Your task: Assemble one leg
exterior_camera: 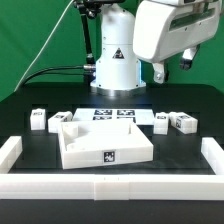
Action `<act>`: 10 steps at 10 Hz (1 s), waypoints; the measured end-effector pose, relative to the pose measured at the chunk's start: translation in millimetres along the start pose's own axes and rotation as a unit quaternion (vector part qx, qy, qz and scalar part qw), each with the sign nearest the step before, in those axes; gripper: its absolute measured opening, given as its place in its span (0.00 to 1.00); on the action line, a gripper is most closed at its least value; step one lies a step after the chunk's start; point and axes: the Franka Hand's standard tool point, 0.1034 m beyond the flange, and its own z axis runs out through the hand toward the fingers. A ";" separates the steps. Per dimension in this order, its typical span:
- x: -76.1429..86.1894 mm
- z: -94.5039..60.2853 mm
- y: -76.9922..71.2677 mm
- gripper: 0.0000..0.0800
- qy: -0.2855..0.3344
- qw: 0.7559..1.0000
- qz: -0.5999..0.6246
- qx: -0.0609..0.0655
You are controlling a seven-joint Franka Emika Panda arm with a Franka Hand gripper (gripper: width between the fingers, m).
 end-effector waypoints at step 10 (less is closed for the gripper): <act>0.3 -0.6 0.7 0.81 0.001 1.000 0.001 0.000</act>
Offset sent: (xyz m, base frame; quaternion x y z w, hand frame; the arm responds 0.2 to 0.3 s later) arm 0.0000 0.0000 0.0000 0.0000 0.0000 0.0000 1.0000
